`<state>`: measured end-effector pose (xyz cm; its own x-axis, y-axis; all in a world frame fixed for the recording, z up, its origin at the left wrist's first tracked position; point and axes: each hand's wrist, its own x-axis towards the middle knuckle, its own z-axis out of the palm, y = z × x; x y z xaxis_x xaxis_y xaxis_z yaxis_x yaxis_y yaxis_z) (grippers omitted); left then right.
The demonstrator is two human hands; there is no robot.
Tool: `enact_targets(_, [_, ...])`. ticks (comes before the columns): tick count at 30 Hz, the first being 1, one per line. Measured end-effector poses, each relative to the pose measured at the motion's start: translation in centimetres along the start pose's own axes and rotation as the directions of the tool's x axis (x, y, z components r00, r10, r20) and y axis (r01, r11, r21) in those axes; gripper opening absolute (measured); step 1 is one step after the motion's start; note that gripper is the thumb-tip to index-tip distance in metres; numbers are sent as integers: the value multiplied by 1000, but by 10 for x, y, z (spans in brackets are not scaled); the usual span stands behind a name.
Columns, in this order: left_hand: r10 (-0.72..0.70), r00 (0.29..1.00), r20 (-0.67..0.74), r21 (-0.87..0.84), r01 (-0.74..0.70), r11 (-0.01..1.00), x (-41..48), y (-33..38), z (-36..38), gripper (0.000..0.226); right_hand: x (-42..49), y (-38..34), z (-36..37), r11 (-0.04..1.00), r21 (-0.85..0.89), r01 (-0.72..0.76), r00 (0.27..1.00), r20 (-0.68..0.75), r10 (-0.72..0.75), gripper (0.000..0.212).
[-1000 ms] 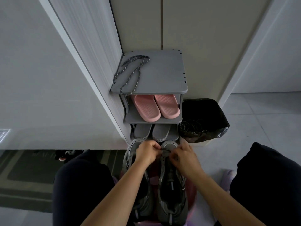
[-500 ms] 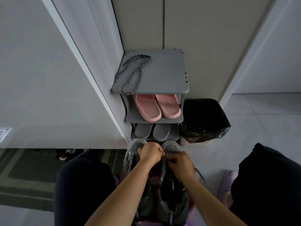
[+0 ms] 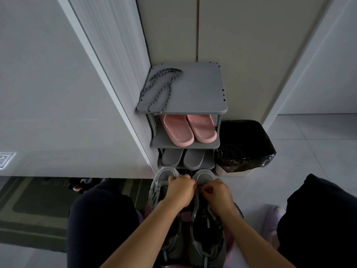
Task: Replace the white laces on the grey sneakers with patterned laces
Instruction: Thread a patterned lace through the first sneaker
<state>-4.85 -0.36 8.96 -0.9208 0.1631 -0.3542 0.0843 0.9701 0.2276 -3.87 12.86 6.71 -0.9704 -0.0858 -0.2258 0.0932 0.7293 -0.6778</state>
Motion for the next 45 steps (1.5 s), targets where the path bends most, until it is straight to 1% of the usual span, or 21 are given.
enact_targets(4, [2,987,159,-244,37,969,-24,1,-10,47,4,1,-6,1000,16,26,998,60,-27,7])
enact_targets(5, [8,981,193,-269,45,962,-29,2,-12,51,5,1,-5,1000,6,21,998,66,-21,14])
enact_targets(6, [14,979,204,-261,41,965,-30,3,-12,52,6,0,-4,1000,-5,14,998,68,-14,19])
enact_targets(9, [-38,986,163,-235,76,969,-28,5,-8,50,6,-5,-2,995,-98,6,998,66,1,9])
enact_targets(11, [-75,988,137,-251,108,962,-26,8,-9,49,4,-8,-1,987,-161,16,998,62,-6,14])
enact_targets(18, [-104,986,127,-255,134,958,-25,10,-8,51,2,-7,-3,984,-165,63,997,62,-53,17])
enact_targets(21, [-115,991,76,-168,126,978,-25,10,-2,37,3,-9,-4,970,-208,122,989,106,-102,18])
enact_targets(24, [-129,991,39,-40,130,991,-24,12,4,34,3,-13,-10,948,-274,159,973,204,-104,15])
enact_targets(26, [-134,991,10,5,134,991,-23,13,7,33,4,-15,-20,976,-172,134,958,274,-83,26])
enact_targets(29, [-130,990,-45,55,132,990,-21,15,11,31,-5,-20,-41,986,163,-39,927,375,-26,40])
enact_targets(31, [-139,989,-57,65,143,988,-20,16,12,31,-18,-19,-58,897,413,-157,897,440,-46,33])
enact_targets(32, [-154,987,-53,73,157,985,-20,16,13,31,-24,-18,-71,796,567,-210,892,445,-82,27])
enact_targets(33, [-162,986,-42,94,166,982,-20,17,13,31,-28,-16,-84,635,724,-269,895,432,-114,22])
enact_targets(34, [-163,986,-26,116,165,980,-19,18,14,32,-29,-12,-100,428,852,-301,909,392,-140,24])
enact_targets(35, [-155,988,-9,138,155,978,-19,19,15,32,-29,-9,-117,230,930,-287,935,324,-145,30])
enact_targets(36, [-155,988,-1,134,154,979,-19,21,15,31,-27,-7,-133,77,969,-236,960,245,-135,35])
enact_targets(37, [-163,987,-6,119,163,979,-19,22,15,31,-24,-8,-148,-14,985,-172,977,169,-132,37])
enact_targets(38, [-175,984,-24,90,177,980,-21,24,13,30,-21,-8,-157,-52,991,-122,984,114,-140,37])
enact_targets(40, [-176,982,-69,-27,174,984,-22,24,11,34,-15,-15,-162,-16,996,-93,983,89,-160,36])
enact_targets(43, [-127,985,-117,-275,90,957,-22,22,7,52,-7,-31,-144,193,968,-163,943,211,-259,34])
enact_targets(45, [-57,989,-134,-384,1,923,-19,24,1,40,-3,-45,-126,308,934,-180,919,271,-285,25])
